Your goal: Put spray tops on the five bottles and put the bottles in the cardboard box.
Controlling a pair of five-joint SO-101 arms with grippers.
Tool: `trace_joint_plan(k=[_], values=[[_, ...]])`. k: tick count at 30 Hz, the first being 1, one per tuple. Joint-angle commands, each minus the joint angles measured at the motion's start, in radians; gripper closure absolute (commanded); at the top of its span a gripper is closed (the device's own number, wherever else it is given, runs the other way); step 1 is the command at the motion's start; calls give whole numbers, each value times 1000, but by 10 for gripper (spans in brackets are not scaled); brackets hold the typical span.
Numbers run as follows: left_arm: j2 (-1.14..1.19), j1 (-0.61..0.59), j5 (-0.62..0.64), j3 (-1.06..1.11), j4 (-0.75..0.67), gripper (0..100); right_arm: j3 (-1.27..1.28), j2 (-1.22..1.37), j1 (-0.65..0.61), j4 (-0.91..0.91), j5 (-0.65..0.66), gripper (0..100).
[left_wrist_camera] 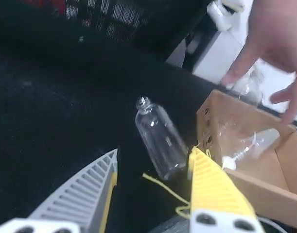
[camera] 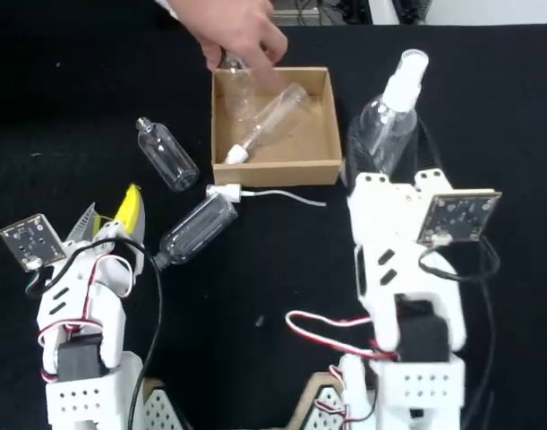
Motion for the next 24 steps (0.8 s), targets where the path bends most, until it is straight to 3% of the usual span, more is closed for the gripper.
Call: trace_joint_plan(k=[1,8,16,24], values=[[-12,-5,2,-2,-25,784,102,102,15,-281,-12,988],[-12,-5,2,8,-25,784,47,475,-9,-532,-12,988],[-12,-5,2,13,-25,784,-128,797,-32,-566,-12,988],[-12,-5,2,13,-25,784,-134,843,-32,-568,-12,988]])
